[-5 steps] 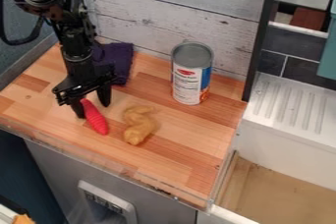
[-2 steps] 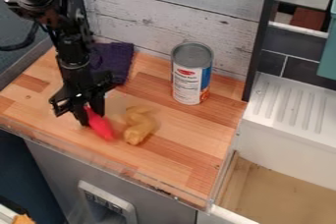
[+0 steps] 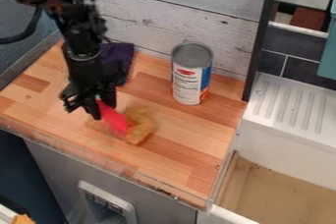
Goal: Take the red spoon and move it to the bottom of the desk
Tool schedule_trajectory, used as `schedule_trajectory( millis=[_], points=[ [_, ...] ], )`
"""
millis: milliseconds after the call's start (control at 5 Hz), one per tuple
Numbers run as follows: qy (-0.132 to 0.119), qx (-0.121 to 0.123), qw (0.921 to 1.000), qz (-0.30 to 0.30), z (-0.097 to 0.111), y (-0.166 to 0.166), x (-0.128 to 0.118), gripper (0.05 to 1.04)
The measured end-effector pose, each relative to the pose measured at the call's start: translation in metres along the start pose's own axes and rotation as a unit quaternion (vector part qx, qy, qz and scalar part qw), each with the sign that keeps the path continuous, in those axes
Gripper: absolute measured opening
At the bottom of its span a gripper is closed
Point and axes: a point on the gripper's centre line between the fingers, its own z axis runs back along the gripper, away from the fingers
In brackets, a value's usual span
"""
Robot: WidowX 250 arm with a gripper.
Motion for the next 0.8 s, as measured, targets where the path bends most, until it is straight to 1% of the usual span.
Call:
schedule_trajectory(
  millis=[200,400,600,800],
  points=[
    [0.027,-0.025,0.9993,-0.006,-0.001,-0.013,-0.035,0.351],
    [0.059,-0.048,0.9971,-0.008,-0.002,-0.027,-0.068,0.35],
    [0.088,-0.067,0.9936,-0.025,-0.001,-0.043,-0.103,0.35],
    [0.125,-0.067,0.9889,-0.045,-0.011,-0.048,-0.133,0.35]
  ],
)
